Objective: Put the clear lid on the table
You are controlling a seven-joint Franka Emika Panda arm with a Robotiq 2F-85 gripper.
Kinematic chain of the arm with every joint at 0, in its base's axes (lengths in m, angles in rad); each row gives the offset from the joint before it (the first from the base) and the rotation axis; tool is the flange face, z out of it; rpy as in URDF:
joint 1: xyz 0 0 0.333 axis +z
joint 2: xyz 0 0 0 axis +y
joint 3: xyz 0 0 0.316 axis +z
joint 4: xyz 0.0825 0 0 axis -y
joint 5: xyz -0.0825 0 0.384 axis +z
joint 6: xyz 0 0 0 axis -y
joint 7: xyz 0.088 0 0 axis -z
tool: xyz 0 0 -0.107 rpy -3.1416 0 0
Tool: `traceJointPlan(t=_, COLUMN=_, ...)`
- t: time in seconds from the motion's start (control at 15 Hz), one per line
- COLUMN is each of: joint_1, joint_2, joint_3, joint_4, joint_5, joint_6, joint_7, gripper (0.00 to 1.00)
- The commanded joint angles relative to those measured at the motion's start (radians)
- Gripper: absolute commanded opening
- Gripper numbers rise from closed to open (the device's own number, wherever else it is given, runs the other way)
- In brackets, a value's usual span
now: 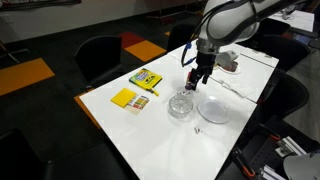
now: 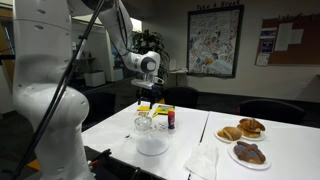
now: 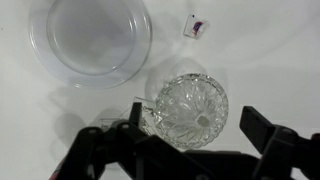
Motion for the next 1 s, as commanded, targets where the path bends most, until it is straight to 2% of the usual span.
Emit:
traceJointPlan(t=0.0, joint_1=0.011, joint_2=0.0, joint_3=0.013, joint_4=-0.015, joint_5=-0.013, joint_6=0.062, joint_7=0.032, gripper=1.0)
traceJointPlan(t=0.27, joint_1=0.044, joint_2=0.023, joint_3=0.024, joint_4=-0.02, joint_5=-0.062, joint_6=0.154, joint_7=0.102, gripper=1.0)
traceJointPlan(t=0.47, joint_1=0.069, joint_2=0.05, joint_3=0.02, joint_4=-0.013, joint_5=-0.124, joint_6=0.179, joint_7=0.193, gripper=1.0)
traceJointPlan(t=0.93, joint_1=0.088, joint_2=0.113, joint_3=0.005, joint_4=-0.013, joint_5=-0.214, joint_6=0.287, joint_7=0.321, gripper=1.0)
